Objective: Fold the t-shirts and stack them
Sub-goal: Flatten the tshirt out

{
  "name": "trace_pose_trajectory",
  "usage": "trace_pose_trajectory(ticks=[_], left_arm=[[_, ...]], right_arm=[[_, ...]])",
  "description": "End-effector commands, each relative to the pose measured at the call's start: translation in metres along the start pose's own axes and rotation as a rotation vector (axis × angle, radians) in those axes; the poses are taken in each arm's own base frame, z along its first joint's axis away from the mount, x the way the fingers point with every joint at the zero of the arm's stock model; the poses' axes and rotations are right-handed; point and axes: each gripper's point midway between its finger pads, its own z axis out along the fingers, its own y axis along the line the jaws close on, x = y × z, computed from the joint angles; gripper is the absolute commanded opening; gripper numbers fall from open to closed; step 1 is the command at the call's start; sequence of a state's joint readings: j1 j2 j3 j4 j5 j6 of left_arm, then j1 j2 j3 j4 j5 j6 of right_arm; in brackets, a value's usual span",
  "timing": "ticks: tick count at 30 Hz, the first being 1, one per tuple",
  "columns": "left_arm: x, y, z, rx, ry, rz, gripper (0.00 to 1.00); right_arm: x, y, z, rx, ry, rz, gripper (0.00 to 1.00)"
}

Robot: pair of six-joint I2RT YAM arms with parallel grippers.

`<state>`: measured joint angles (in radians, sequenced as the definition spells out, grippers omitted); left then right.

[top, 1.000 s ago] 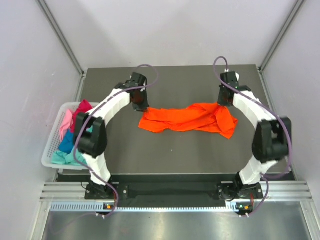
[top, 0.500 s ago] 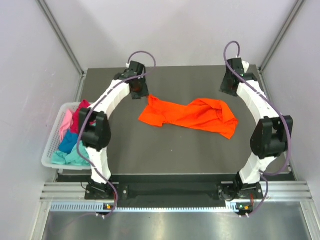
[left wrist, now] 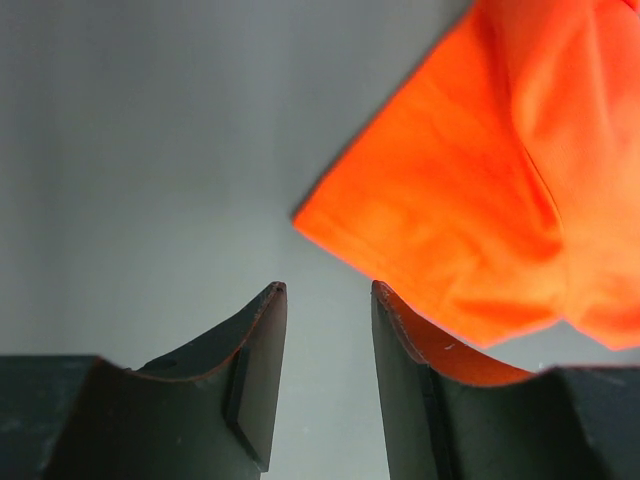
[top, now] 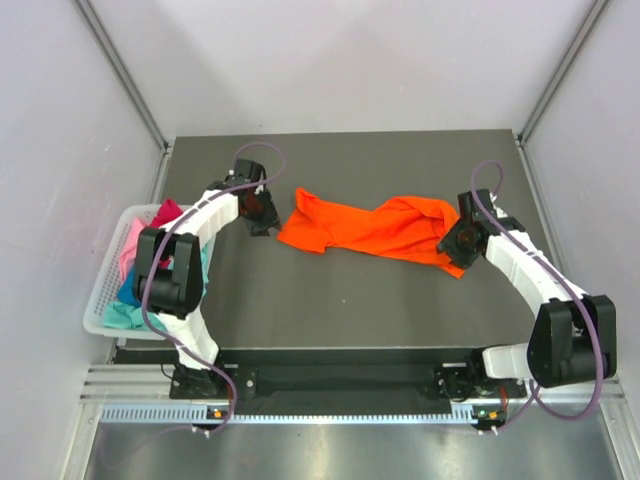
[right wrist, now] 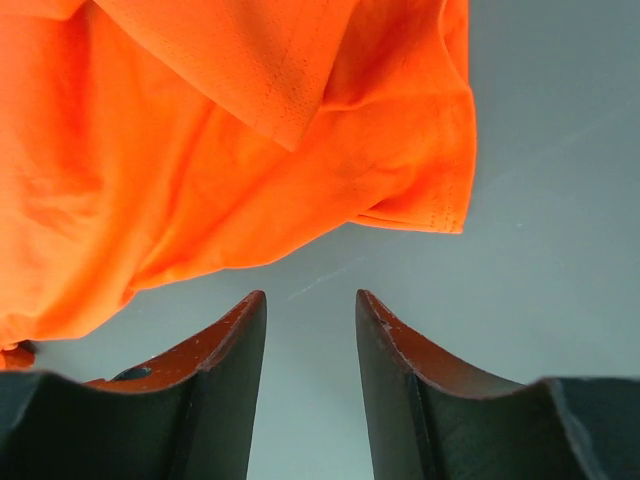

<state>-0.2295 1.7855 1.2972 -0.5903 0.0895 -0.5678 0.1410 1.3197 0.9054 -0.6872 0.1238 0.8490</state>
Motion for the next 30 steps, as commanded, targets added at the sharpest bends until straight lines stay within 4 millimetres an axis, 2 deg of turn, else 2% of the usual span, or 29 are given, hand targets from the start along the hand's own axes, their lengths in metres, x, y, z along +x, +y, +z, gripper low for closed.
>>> trace_pose_trajectory(ticks=[1, 4, 8, 14, 21, 24, 28, 30], left_arm=[[-0.016, -0.015, 0.014, 0.05, -0.047, -0.036, 0.44], [-0.018, -0.019, 0.026, 0.076, -0.057, -0.05, 0.43], [-0.013, -0.01, 0.041, 0.034, -0.034, -0.069, 0.42], [0.001, 0.012, 0.049, -0.064, -0.011, -0.083, 0.4], [0.01, 0.014, 0.057, -0.061, 0.005, -0.069, 0.4], [0.009, 0.016, 0.057, -0.069, 0.003, -0.064, 0.32], [0.008, 0.01, 0.055, -0.045, 0.005, -0.064, 0.07], [0.005, 0.006, 0.049, -0.031, 0.0, -0.062, 0.0]], right_arm=[[-0.008, 0.015, 0.001, -0.077, -0.036, 0.05, 0.41], [-0.002, 0.002, 0.005, -0.027, -0.031, 0.08, 0.42], [0.001, -0.009, 0.008, 0.002, -0.055, 0.129, 0.43], [0.0, -0.017, 0.013, 0.031, -0.07, 0.158, 0.45], [0.001, -0.029, 0.02, 0.084, -0.088, 0.168, 0.44], [0.003, -0.038, 0.021, 0.116, -0.091, 0.214, 0.45], [0.002, -0.046, 0.024, 0.144, -0.107, 0.294, 0.47], [0.001, -0.051, 0.025, 0.164, -0.118, 0.309, 0.47]])
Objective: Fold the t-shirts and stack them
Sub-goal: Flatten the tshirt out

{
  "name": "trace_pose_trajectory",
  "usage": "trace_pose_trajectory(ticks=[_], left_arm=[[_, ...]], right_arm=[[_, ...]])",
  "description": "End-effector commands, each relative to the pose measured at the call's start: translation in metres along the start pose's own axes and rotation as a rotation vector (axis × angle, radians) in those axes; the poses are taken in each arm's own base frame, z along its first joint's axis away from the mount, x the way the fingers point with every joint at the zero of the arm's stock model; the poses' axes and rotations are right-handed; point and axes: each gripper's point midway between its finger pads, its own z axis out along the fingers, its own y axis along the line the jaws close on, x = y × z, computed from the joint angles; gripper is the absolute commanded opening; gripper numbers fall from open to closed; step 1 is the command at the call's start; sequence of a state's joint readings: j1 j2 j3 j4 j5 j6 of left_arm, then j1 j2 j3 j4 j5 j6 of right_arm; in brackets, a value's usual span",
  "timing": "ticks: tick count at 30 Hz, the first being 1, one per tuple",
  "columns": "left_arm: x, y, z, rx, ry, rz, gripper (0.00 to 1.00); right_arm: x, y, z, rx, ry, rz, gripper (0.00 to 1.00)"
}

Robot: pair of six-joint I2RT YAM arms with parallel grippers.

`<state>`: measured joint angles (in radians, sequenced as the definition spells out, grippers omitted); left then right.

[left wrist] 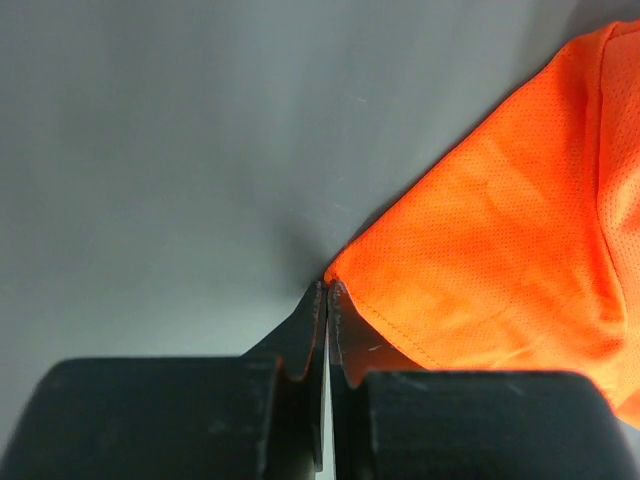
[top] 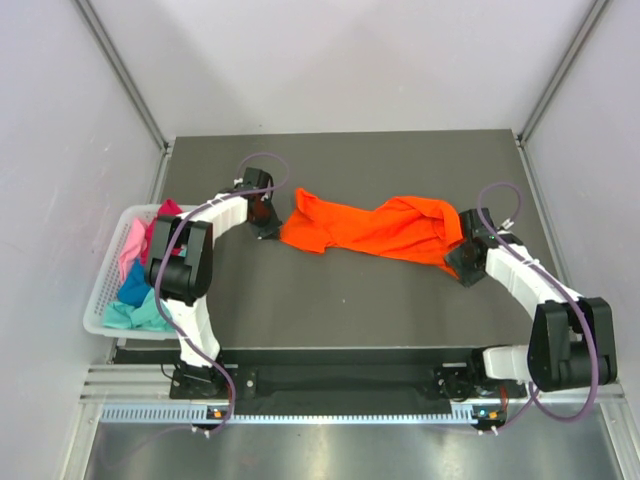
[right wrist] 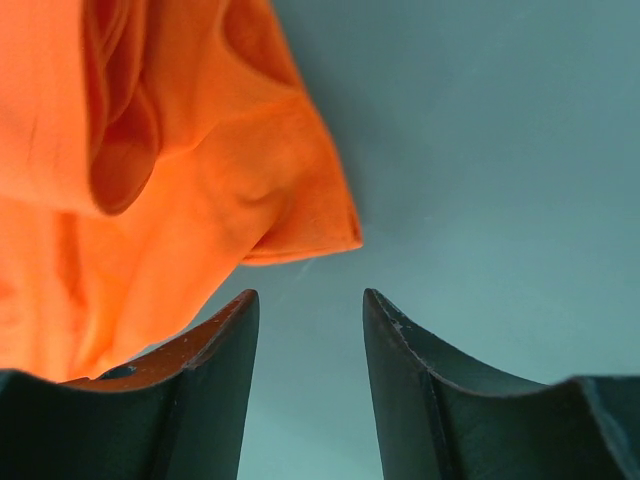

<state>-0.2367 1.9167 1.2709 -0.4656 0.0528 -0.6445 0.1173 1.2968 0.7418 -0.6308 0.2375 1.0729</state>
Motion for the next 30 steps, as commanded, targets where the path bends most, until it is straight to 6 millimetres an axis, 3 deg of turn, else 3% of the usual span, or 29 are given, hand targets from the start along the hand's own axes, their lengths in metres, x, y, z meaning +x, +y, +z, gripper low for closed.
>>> trace_pose_trajectory(ticks=[1, 6, 13, 16, 17, 20, 21, 23, 24, 26, 28, 30], left_arm=[[-0.002, -0.007, -0.004, 0.026, -0.01, 0.01, 0.0], [-0.003, -0.022, -0.024, 0.066, -0.034, 0.032, 0.0], [-0.015, -0.028, -0.055, 0.043, -0.097, 0.066, 0.0], [-0.026, -0.026, -0.072, 0.018, -0.146, 0.077, 0.0], [-0.026, -0.022, -0.076, -0.006, -0.143, 0.079, 0.0], [-0.039, -0.011, -0.1, -0.085, -0.198, 0.101, 0.0], [-0.051, -0.007, -0.111, -0.123, -0.247, 0.114, 0.0], [-0.062, -0.005, -0.135, -0.14, -0.305, 0.121, 0.0], [-0.067, -0.005, -0.147, -0.146, -0.328, 0.126, 0.0], [-0.072, -0.006, -0.169, -0.139, -0.374, 0.127, 0.0], [-0.066, -0.009, -0.183, -0.102, -0.375, 0.135, 0.0], [-0.052, -0.005, -0.178, -0.08, -0.34, 0.141, 0.0]], right_arm=[[-0.018, -0.007, 0.002, 0.034, -0.077, 0.103, 0.47], [-0.021, -0.009, 0.011, 0.037, -0.086, 0.146, 0.47], [-0.018, -0.015, 0.032, 0.068, -0.081, 0.162, 0.46], [-0.017, -0.015, 0.036, 0.045, -0.081, 0.137, 0.34], [-0.02, -0.014, 0.035, 0.045, -0.091, 0.128, 0.21], [-0.045, -0.023, 0.017, 0.084, -0.175, 0.093, 0.02], [-0.058, -0.033, 0.005, 0.112, -0.22, 0.072, 0.0], [-0.078, -0.025, -0.017, 0.089, -0.287, 0.052, 0.0], [-0.092, -0.037, -0.03, 0.116, -0.33, 0.051, 0.0], [-0.108, -0.033, -0.05, 0.103, -0.375, 0.047, 0.0], [-0.111, -0.037, -0.063, 0.098, -0.39, 0.04, 0.0], [-0.106, -0.037, -0.064, 0.074, -0.369, 0.028, 0.0]])
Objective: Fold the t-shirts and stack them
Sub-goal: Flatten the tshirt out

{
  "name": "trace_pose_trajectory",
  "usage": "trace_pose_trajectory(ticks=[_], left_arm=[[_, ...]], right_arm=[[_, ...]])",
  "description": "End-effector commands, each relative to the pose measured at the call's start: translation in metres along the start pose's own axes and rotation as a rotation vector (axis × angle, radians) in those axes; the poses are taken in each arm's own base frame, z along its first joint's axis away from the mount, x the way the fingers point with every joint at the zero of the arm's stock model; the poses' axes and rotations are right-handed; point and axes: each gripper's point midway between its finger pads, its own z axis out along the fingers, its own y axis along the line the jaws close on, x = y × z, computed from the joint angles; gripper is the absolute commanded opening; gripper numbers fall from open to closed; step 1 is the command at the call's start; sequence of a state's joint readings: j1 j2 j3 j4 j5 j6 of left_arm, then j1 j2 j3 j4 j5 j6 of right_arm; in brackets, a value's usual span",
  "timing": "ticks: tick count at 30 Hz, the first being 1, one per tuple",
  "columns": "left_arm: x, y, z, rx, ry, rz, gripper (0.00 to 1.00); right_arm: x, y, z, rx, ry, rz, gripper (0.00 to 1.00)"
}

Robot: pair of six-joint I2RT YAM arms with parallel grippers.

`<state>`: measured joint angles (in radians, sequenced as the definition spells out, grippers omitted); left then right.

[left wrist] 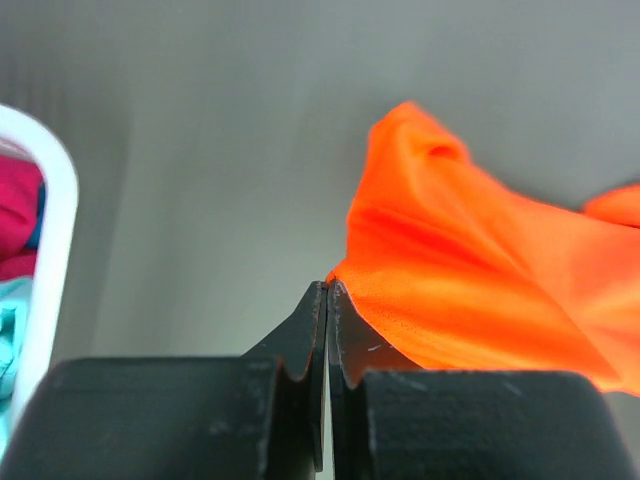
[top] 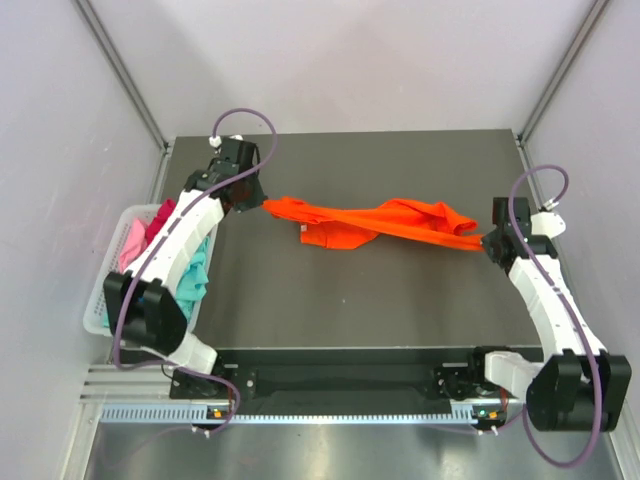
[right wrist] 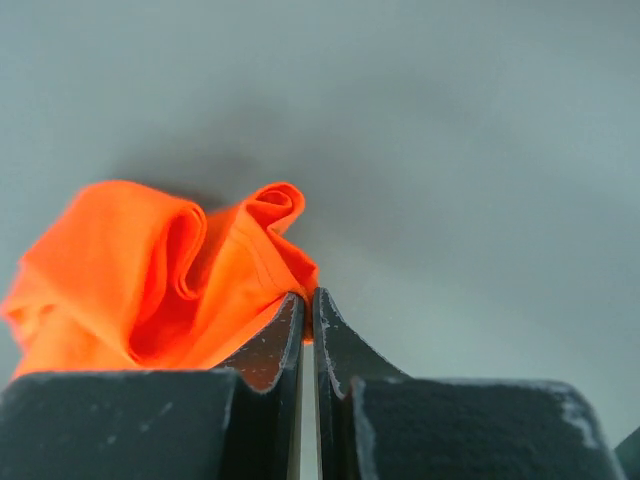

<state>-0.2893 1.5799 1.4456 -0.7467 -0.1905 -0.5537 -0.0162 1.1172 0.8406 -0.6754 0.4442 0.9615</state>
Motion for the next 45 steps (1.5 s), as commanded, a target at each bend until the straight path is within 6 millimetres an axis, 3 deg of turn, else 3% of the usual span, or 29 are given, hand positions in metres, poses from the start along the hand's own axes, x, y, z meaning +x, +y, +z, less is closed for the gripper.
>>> trace_pose_trajectory(ticks=[1, 4, 7, 8, 10, 11, 12, 13, 14, 15, 16, 17, 19, 21, 22, 28, 29, 31, 34, 36, 37, 39, 40, 42, 44, 45], left_arm=[[0.0, 0.015, -0.029, -0.001, -0.029, 0.025, 0.0], [0.015, 0.008, -0.039, 0.072, 0.012, 0.024, 0.0], [-0.006, 0.001, -0.069, 0.118, -0.063, 0.011, 0.0], [-0.016, -0.002, -0.08, 0.135, -0.098, 0.006, 0.0], [-0.054, -0.014, -0.122, 0.198, -0.229, -0.029, 0.0], [-0.068, -0.018, -0.139, 0.222, -0.274, -0.044, 0.0], [-0.096, -0.027, -0.175, 0.276, -0.365, -0.074, 0.0], [-0.108, -0.031, -0.193, 0.304, -0.406, -0.092, 0.0], [-0.119, -0.034, -0.213, 0.334, -0.444, -0.109, 0.0], [-0.137, -0.039, -0.251, 0.395, -0.512, -0.143, 0.0], [-0.141, -0.042, -0.272, 0.439, -0.539, -0.159, 0.0], [-0.145, -0.043, -0.293, 0.477, -0.569, -0.177, 0.0], [-0.145, -0.043, -0.349, 0.601, -0.633, -0.217, 0.0], [-0.138, -0.043, -0.38, 0.687, -0.656, -0.245, 0.0], [-0.127, -0.04, -0.407, 0.762, -0.671, -0.237, 0.0], [-0.083, -0.012, -0.488, 0.922, -0.733, -0.263, 0.0], [-0.077, -0.009, -0.5, 0.948, -0.743, -0.258, 0.0], [-0.071, -0.006, -0.511, 0.972, -0.742, -0.262, 0.0], [-0.068, -0.004, -0.52, 0.976, -0.74, -0.249, 0.0], [-0.073, -0.005, -0.52, 0.97, -0.761, -0.238, 0.0], [-0.076, -0.006, -0.519, 0.965, -0.775, -0.227, 0.0], [-0.092, -0.011, -0.504, 0.929, -0.819, -0.208, 0.0], [-0.099, -0.013, -0.492, 0.9, -0.82, -0.209, 0.0], [-0.116, -0.026, -0.444, 0.811, -0.773, -0.187, 0.0], [-0.125, -0.035, -0.404, 0.736, -0.72, -0.171, 0.0], [-0.13, -0.045, -0.361, 0.672, -0.651, -0.145, 0.0]], right_arm=[[-0.011, -0.027, -0.009, 0.072, -0.035, -0.066, 0.0], [0.001, -0.029, -0.009, 0.048, 0.011, -0.075, 0.0], [-0.015, -0.005, -0.027, -0.081, -0.015, -0.108, 0.0], [-0.033, 0.013, -0.043, -0.152, -0.049, -0.106, 0.0], [-0.055, 0.033, -0.073, -0.259, -0.085, -0.136, 0.0], [-0.085, 0.053, -0.105, -0.344, -0.149, -0.112, 0.0], [-0.094, 0.062, -0.125, -0.401, -0.154, -0.137, 0.0], [-0.125, 0.079, -0.166, -0.498, -0.224, -0.115, 0.0], [-0.136, 0.085, -0.188, -0.546, -0.25, -0.119, 0.0], [-0.141, 0.087, -0.207, -0.587, -0.25, -0.14, 0.0], [-0.15, 0.088, -0.227, -0.625, -0.274, -0.14, 0.0], [-0.168, 0.088, -0.265, -0.693, -0.334, -0.121, 0.0], [-0.174, 0.076, -0.31, -0.782, -0.382, -0.124, 0.0], [-0.172, 0.059, -0.345, -0.863, -0.42, -0.118, 0.0], [-0.169, 0.05, -0.359, -0.89, -0.431, -0.115, 0.0], [-0.156, -0.019, -0.454, -1.095, -0.583, -0.065, 0.0], [-0.152, -0.03, -0.462, -1.109, -0.587, -0.049, 0.0], [-0.153, -0.043, -0.485, -1.154, -0.619, -0.023, 0.0], [-0.154, -0.045, -0.499, -1.2, -0.625, -0.004, 0.0], [-0.156, -0.035, -0.493, -1.192, -0.61, -0.008, 0.0], [-0.157, -0.027, -0.48, -1.166, -0.587, -0.016, 0.0], [-0.163, -0.014, -0.467, -1.147, -0.596, -0.018, 0.0], [-0.162, 0.001, -0.442, -1.109, -0.561, -0.032, 0.0], [-0.165, 0.019, -0.414, -1.057, -0.543, -0.054, 0.0], [-0.168, 0.041, -0.374, -0.994, -0.533, -0.064, 0.0], [-0.168, 0.053, -0.357, -0.981, -0.524, -0.079, 0.0]])
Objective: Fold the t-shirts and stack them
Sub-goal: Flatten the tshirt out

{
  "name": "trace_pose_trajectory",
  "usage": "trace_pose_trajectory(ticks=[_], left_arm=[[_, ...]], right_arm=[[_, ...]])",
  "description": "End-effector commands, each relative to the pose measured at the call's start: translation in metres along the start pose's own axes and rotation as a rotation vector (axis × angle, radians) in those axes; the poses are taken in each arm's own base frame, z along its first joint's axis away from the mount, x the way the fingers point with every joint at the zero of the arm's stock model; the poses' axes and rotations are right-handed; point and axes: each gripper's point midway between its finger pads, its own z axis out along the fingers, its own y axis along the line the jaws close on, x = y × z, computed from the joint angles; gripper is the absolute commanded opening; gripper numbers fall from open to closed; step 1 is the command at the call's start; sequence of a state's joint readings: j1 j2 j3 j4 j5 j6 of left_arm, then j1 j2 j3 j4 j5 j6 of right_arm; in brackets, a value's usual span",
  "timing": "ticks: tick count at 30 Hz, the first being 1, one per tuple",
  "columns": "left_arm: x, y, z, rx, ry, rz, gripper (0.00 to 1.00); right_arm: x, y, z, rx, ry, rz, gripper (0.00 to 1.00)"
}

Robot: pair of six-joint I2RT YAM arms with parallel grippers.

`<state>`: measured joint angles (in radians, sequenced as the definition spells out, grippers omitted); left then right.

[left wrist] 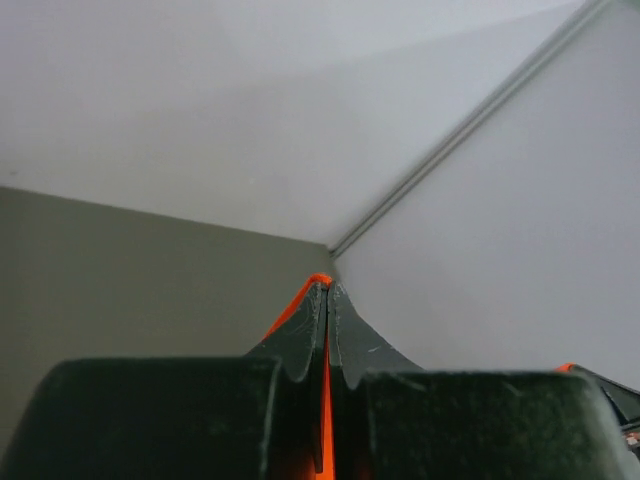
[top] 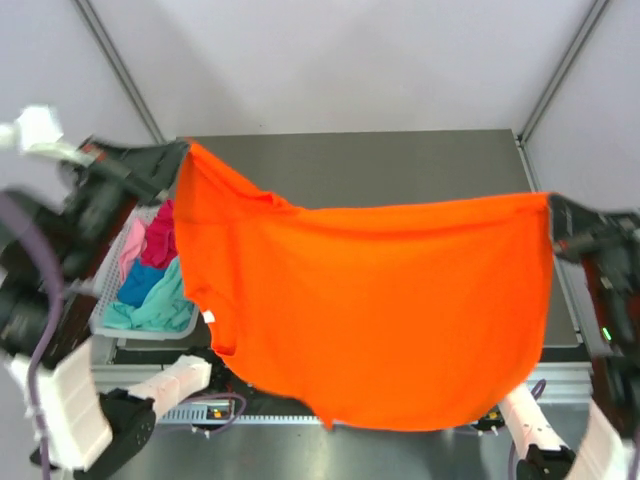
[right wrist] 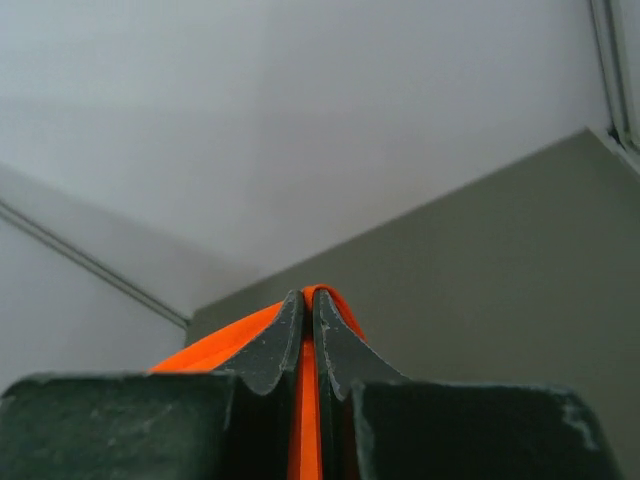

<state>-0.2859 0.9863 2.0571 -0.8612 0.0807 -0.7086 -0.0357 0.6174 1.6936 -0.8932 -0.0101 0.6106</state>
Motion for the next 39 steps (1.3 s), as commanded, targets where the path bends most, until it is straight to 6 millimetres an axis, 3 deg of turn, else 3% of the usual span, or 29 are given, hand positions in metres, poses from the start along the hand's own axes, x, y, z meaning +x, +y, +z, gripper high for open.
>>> trace_pose_trajectory(ticks=[1, 3, 4, 5, 6, 7, 8, 9, 11, 12, 13, 14, 15, 17, 18, 19, 20, 21, 22, 23, 24, 26, 27, 35, 39], left_arm=[[0.047, 0.07, 0.093, -0.183, 0.128, 0.083, 0.0], [0.083, 0.109, 0.127, -0.258, 0.214, 0.115, 0.0], [0.079, 0.118, 0.143, -0.264, 0.162, 0.134, 0.0], [0.086, 0.132, 0.155, -0.293, 0.153, 0.151, 0.0], [0.111, 0.161, 0.172, -0.337, 0.192, 0.174, 0.0], [0.119, 0.174, 0.183, -0.356, 0.194, 0.188, 0.0], [0.126, 0.188, 0.198, -0.363, 0.181, 0.203, 0.0], [0.148, 0.214, 0.215, -0.409, 0.221, 0.221, 0.0], [0.17, 0.24, 0.237, -0.422, 0.244, 0.228, 0.0], [0.199, 0.264, 0.251, -0.44, 0.301, 0.222, 0.0], [0.211, 0.276, 0.258, -0.443, 0.317, 0.212, 0.0], [0.225, 0.288, 0.265, -0.446, 0.34, 0.201, 0.0], [0.254, 0.311, 0.278, -0.456, 0.381, 0.172, 0.0], [0.268, 0.333, 0.295, -0.466, 0.399, 0.132, 0.0], [0.301, 0.359, 0.301, -0.489, 0.466, 0.08, 0.0], [0.308, 0.37, 0.306, -0.487, 0.483, 0.051, 0.0], [0.306, 0.373, 0.317, -0.478, 0.475, 0.033, 0.0], [0.323, 0.391, 0.321, -0.499, 0.496, 0.0, 0.0], [0.325, 0.399, 0.325, -0.499, 0.495, -0.014, 0.0], [0.321, 0.399, 0.334, -0.49, 0.476, -0.024, 0.0], [0.332, 0.413, 0.336, -0.506, 0.489, -0.031, 0.0], [0.327, 0.415, 0.347, -0.492, 0.477, -0.037, 0.0], [0.334, 0.423, 0.348, -0.502, 0.489, -0.044, 0.0], [0.326, 0.442, 0.355, -0.523, 0.464, -0.041, 0.0], [0.327, 0.445, 0.358, -0.499, 0.463, -0.051, 0.0]], right_arm=[[0.039, -0.041, 0.083, 0.085, 0.047, -0.048, 0.0], [0.063, -0.064, 0.112, 0.135, 0.073, -0.056, 0.0], [0.097, -0.089, 0.128, 0.175, 0.13, -0.054, 0.0], [0.094, -0.087, 0.145, 0.138, 0.073, -0.044, 0.0], [0.113, -0.098, 0.162, 0.147, 0.099, -0.038, 0.0], [0.142, -0.117, 0.174, 0.164, 0.139, -0.03, 0.0], [0.154, -0.124, 0.184, 0.16, 0.146, -0.021, 0.0], [0.166, -0.131, 0.207, 0.144, 0.134, -0.011, 0.0], [0.203, -0.157, 0.222, 0.18, 0.173, 0.011, 0.0], [0.223, -0.172, 0.238, 0.184, 0.174, 0.019, 0.0], [0.235, -0.181, 0.246, 0.193, 0.183, 0.026, 0.0], [0.262, -0.199, 0.258, 0.221, 0.226, 0.04, 0.0], [0.266, -0.201, 0.27, 0.2, 0.21, 0.045, 0.0], [0.28, -0.206, 0.292, 0.171, 0.229, 0.057, 0.0], [0.316, -0.22, 0.302, 0.162, 0.324, 0.073, 0.0], [0.31, -0.213, 0.323, 0.12, 0.318, 0.078, 0.0], [0.344, -0.228, 0.33, 0.122, 0.403, 0.092, 0.0], [0.351, -0.232, 0.338, 0.119, 0.422, 0.094, 0.0], [0.349, -0.231, 0.352, 0.111, 0.421, 0.093, 0.0], [0.367, -0.247, 0.356, 0.14, 0.455, 0.093, 0.0], [0.363, -0.248, 0.367, 0.14, 0.44, 0.088, 0.0], [0.377, -0.27, 0.371, 0.188, 0.475, 0.092, 0.0], [0.373, -0.27, 0.379, 0.181, 0.465, 0.092, 0.0], [0.393, -0.303, 0.389, 0.237, 0.566, 0.076, 0.0], [0.395, -0.306, 0.39, 0.245, 0.587, 0.068, 0.07]])
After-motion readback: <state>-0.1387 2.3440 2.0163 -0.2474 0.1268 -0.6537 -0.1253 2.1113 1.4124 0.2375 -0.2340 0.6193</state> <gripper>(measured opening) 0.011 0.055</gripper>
